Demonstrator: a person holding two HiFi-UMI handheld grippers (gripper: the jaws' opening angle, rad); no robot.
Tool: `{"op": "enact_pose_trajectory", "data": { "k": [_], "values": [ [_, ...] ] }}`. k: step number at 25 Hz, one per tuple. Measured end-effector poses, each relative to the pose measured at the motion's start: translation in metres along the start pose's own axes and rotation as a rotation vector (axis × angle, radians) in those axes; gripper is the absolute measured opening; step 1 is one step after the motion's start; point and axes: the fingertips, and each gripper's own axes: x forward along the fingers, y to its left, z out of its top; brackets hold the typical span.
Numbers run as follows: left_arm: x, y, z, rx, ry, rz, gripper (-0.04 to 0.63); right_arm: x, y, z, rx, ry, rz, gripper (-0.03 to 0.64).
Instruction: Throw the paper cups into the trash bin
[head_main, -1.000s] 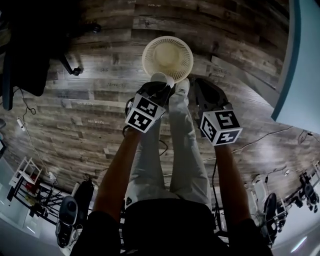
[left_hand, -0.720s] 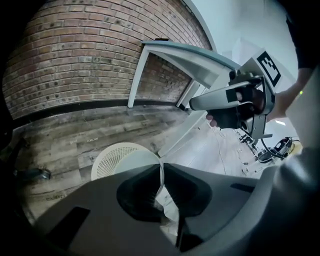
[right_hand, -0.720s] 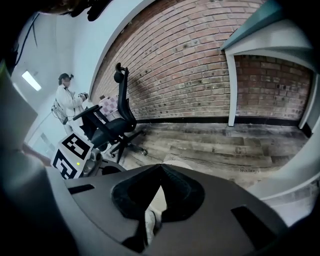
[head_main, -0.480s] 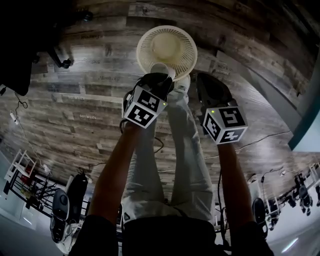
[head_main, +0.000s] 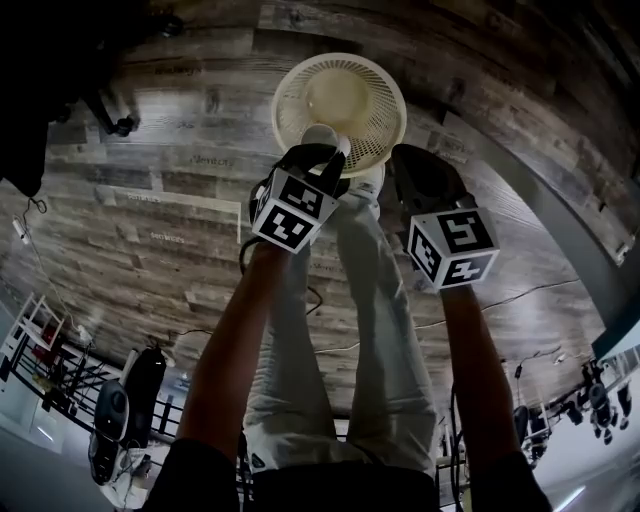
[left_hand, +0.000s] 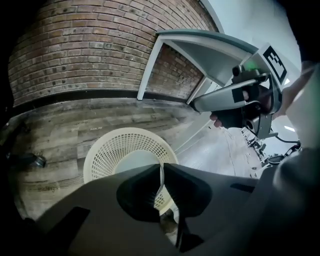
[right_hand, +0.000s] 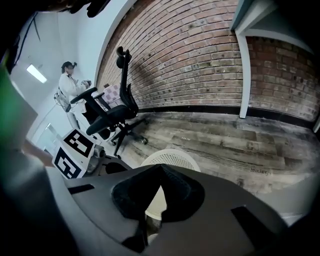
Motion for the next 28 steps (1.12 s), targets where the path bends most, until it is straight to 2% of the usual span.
{"op": "enact_pose_trajectory", "data": {
  "k": [3, 8, 11, 13, 14, 18, 24, 28],
  "values": [
    [0.016, 0.007, -0.001, 0.004, -0.004, 0.013, 0.031, 0.007, -0.008, -0.001, -0.016, 0.004, 0.007, 0.005],
    [0.023, 0.028, 0.008, -0.048, -0.009, 0.047, 0.032, 0.013, -0.008, -0.002, -0.014, 0.021, 0.018, 0.005],
    [0.029, 0.033, 0.011, -0.034, -0.001, 0.064, 0.035, 0.013, -0.008, -0.004, -0.017, 0.032, 0.025, 0.005],
    [0.031, 0.035, 0.012, -0.025, -0.003, 0.077, 0.119, 0.012, -0.008, -0.005, -0.019, 0.036, 0.028, 0.005],
    [0.030, 0.037, 0.012, -0.025, -0.006, 0.082, 0.133, 0.012, -0.008, -0.005, -0.018, 0.035, 0.028, 0.005],
    [0.024, 0.038, 0.014, -0.015, -0.033, 0.099, 0.133, 0.011, -0.008, -0.002, -0.012, 0.023, 0.023, 0.005],
    [-0.002, 0.016, 0.024, 0.012, -0.044, 0.100, 0.040, -0.010, -0.002, 0.013, -0.010, -0.005, 0.018, 0.005],
    [-0.027, 0.000, 0.031, 0.034, -0.038, 0.098, 0.023, -0.026, 0.010, 0.023, -0.012, -0.022, 0.019, 0.005]
  ]
}}
